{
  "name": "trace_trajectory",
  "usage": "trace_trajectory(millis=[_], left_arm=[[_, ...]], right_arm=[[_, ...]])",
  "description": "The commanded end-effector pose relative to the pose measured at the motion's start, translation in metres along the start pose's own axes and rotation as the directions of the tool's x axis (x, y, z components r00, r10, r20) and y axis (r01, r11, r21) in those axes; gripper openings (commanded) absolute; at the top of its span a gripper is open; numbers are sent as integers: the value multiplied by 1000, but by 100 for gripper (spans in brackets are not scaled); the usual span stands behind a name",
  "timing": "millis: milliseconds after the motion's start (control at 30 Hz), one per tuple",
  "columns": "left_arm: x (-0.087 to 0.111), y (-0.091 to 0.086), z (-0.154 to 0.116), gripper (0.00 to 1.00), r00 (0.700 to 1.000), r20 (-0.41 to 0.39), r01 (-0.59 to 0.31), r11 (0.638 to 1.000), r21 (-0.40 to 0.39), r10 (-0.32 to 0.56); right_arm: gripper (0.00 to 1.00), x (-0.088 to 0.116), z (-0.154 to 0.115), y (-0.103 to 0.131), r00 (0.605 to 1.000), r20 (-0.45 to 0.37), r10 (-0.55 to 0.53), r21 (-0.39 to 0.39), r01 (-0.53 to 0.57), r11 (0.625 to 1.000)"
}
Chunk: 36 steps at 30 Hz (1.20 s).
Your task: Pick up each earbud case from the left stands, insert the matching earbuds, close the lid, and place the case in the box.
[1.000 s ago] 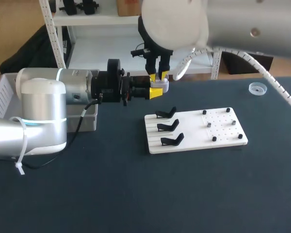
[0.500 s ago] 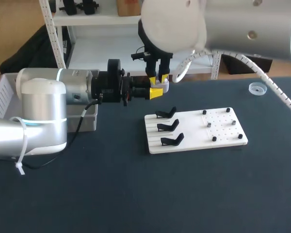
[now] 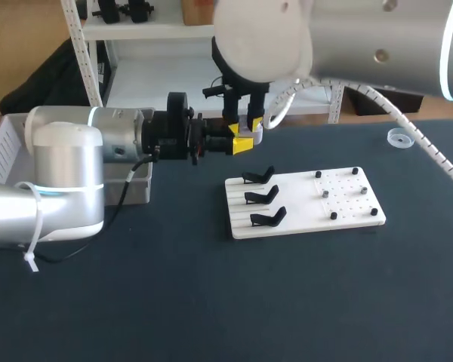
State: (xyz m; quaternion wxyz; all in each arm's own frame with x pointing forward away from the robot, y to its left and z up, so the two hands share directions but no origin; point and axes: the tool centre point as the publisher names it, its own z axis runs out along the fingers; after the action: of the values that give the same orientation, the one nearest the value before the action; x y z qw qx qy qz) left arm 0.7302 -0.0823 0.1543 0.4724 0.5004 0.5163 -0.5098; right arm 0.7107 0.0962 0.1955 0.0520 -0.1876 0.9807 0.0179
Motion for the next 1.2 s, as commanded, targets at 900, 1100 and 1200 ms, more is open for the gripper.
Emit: trace_trajectory(millis=[900,1100,1200], left_arm=[[-1,-1,0,0,1000,2,-1,1000,-3,1],[-1,-1,0,0,1000,2,-1,1000,-3,1],[-1,-1,0,0,1000,2,-1,1000,-3,1]], right_arm=[[40,-64,-25,-41,974,198,112,30,-120,992],[41,-67,3,-54,976,148,161,37,-168,985],[39,-58,13,-51,979,120,165,41,-171,985]])
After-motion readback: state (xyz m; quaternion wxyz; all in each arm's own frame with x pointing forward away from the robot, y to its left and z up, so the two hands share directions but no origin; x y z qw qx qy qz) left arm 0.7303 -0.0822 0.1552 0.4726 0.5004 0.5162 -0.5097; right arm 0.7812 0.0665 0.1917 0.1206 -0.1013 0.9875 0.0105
